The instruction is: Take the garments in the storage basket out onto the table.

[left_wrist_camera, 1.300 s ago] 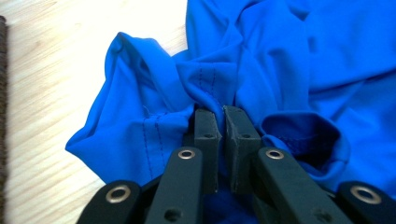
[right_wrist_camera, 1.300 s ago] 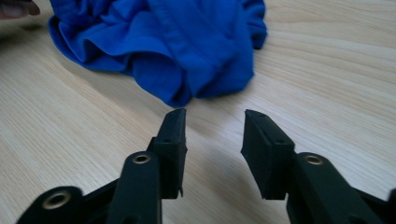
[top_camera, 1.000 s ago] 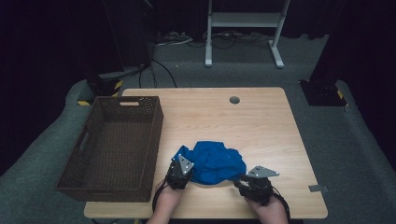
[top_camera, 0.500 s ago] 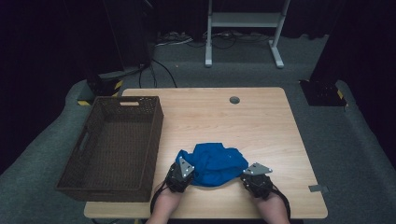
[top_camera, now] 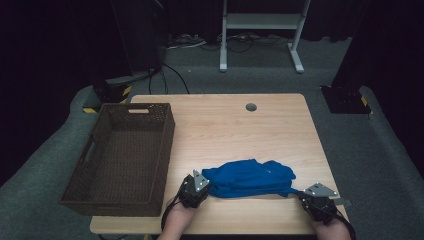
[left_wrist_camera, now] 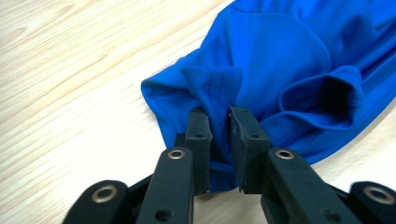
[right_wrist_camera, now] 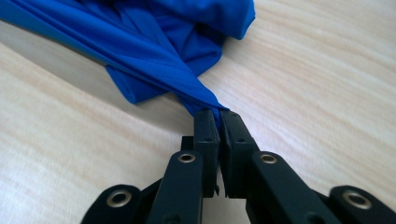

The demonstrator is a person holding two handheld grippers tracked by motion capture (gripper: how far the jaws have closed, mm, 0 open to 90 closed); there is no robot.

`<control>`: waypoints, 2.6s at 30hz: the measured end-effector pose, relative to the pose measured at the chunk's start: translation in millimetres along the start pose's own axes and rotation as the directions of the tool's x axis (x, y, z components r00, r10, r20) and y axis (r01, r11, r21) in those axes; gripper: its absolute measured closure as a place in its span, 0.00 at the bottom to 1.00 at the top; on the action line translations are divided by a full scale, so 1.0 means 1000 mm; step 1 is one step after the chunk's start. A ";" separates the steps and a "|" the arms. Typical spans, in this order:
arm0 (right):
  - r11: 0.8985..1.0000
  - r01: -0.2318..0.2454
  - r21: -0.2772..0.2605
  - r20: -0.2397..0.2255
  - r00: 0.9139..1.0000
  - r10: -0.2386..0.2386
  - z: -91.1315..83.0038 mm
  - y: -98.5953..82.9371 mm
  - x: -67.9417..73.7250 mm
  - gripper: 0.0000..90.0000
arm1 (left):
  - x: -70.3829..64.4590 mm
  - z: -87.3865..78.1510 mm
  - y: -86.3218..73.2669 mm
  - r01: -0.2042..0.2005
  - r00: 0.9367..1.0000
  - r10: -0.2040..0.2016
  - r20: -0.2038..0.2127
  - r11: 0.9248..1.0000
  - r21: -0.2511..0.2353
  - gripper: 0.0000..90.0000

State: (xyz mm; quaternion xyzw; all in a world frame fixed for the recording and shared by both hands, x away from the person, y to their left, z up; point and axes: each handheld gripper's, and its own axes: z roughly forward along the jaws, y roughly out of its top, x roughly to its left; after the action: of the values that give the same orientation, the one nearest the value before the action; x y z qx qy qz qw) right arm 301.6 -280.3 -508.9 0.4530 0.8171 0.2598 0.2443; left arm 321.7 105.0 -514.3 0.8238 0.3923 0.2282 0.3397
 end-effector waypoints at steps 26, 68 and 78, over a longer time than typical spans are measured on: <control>0.953 -0.242 -0.183 -0.120 0.967 0.222 -0.001 0.034 -0.021 0.64 | 0.005 0.072 0.090 0.006 0.995 -0.022 0.095 0.987 0.163 0.54; 0.955 -0.116 -0.272 0.001 0.993 0.121 0.034 0.175 -0.032 0.80 | 0.063 0.053 0.118 0.095 0.991 -0.092 -0.101 0.995 0.025 0.75; 0.964 -0.141 -0.225 -0.025 0.990 0.139 0.043 0.134 -0.022 0.76 | 0.044 0.066 0.092 0.110 0.994 -0.109 -0.016 0.992 0.065 0.71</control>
State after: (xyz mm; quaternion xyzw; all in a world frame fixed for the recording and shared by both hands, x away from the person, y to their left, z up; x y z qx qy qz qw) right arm 421.5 -229.6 -450.4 0.4775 0.7493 0.3697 0.2718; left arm 435.2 72.9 -485.1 0.8103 0.4465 0.2013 0.3218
